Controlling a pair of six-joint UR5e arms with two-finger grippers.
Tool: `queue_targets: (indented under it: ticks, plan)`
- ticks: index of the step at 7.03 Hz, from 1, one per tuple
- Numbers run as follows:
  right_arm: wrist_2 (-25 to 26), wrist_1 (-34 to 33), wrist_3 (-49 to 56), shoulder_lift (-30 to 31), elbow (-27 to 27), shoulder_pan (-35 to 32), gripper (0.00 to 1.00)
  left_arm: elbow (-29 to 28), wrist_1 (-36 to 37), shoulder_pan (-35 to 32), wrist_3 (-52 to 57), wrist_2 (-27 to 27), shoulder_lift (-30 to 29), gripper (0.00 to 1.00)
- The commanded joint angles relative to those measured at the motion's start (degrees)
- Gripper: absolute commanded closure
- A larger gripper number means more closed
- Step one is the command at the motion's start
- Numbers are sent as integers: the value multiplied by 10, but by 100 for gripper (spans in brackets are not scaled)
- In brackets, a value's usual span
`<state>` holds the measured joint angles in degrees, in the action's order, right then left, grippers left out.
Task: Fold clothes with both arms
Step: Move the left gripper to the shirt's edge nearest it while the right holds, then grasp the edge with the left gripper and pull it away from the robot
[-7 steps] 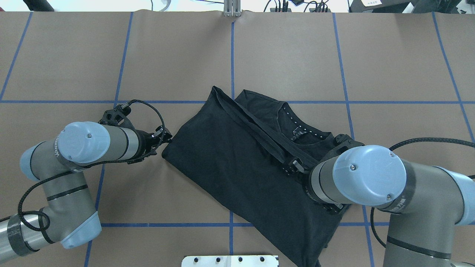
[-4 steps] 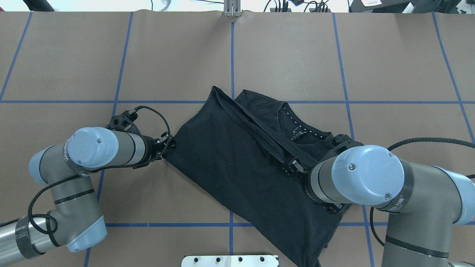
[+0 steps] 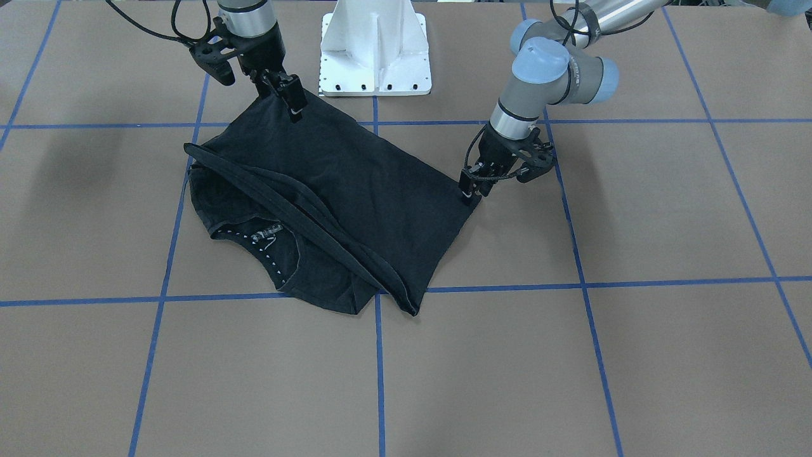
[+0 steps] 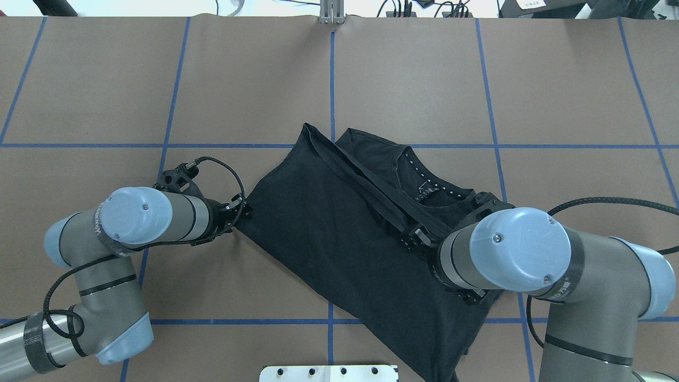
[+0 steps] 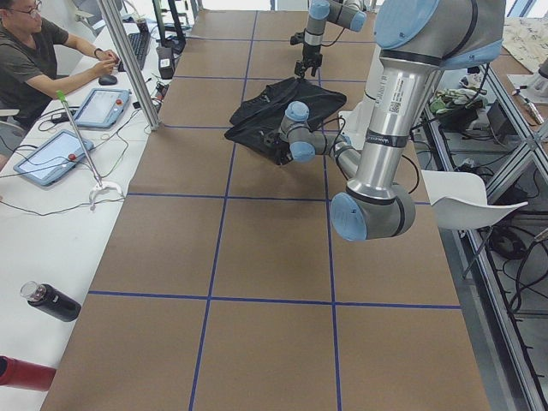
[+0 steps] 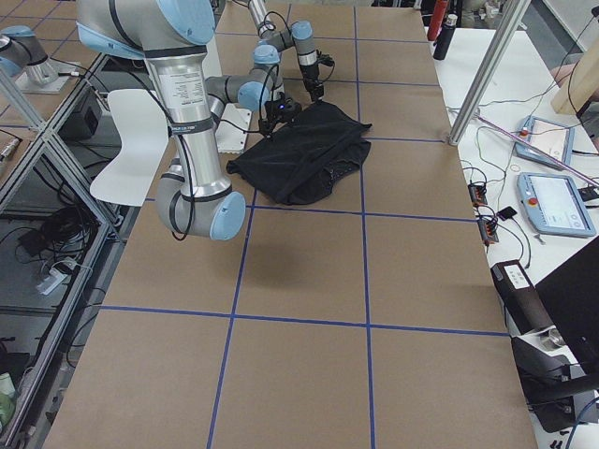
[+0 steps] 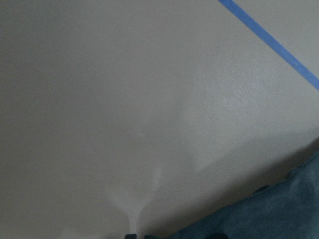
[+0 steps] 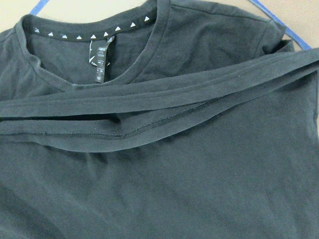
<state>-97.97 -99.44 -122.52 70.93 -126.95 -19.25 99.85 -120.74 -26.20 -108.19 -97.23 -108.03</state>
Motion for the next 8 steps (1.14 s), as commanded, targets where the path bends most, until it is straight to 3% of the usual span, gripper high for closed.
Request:
queue_targets:
  ticks: [1, 2, 3, 5, 6, 7, 8]
  plan:
    - [0, 0, -1, 0, 1, 0, 0, -6, 1, 1, 0, -1, 0, 63]
    - [0, 0, -2, -1, 1, 0, 0, -7, 1, 1, 0, -1, -1, 92]
    - [0, 0, -2, -1, 1, 0, 0, -5, 0, 1, -7, -1, -3, 100]
    - [1, 0, -3, -1, 1, 0, 0, 0, -2, -13, 16, 0, -3, 100]
    - [1, 0, -3, -1, 1, 0, 0, -4, -4, -60, 89, -3, -26, 100]
    - [1, 0, -4, -1, 0, 0, 0, -29, -9, -106, 116, -5, -51, 100]
    - [1, 0, -5, -1, 0, -1, 0, -101, -23, -138, 146, -5, -114, 100]
